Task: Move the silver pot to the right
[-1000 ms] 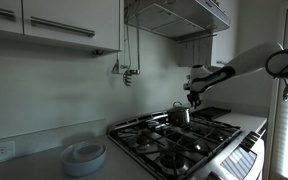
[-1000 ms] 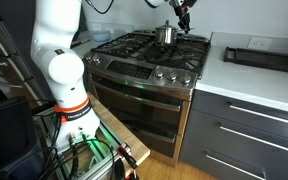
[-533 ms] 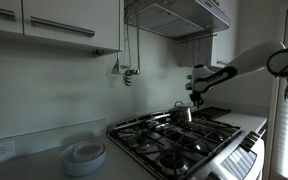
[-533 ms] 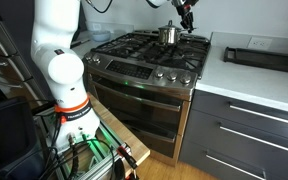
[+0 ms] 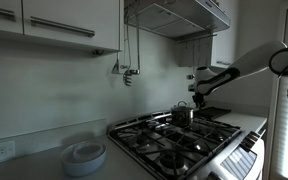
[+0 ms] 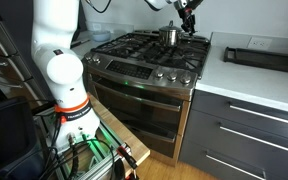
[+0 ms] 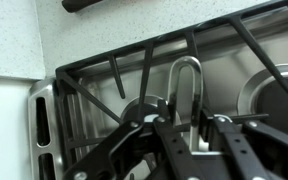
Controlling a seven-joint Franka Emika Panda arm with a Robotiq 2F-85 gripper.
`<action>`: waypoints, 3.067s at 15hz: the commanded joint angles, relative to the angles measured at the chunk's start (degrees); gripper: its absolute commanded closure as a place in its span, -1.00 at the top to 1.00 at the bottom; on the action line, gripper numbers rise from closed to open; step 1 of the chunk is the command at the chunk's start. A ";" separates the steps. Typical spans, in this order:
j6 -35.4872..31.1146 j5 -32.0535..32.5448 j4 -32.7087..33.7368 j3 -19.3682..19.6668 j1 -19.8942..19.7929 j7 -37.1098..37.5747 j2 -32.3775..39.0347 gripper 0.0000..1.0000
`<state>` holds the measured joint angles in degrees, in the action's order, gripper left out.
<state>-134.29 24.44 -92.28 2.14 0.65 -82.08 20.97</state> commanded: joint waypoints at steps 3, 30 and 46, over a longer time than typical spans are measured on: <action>-3.72 4.16 -5.05 1.58 -0.91 3.87 -2.55 -0.84; -1.94 16.91 -3.59 3.64 -0.84 22.64 -0.49 -0.84; -0.27 23.24 -1.11 3.41 -1.13 32.81 1.64 -0.84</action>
<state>-135.43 45.30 -95.46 6.05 0.02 -51.04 21.33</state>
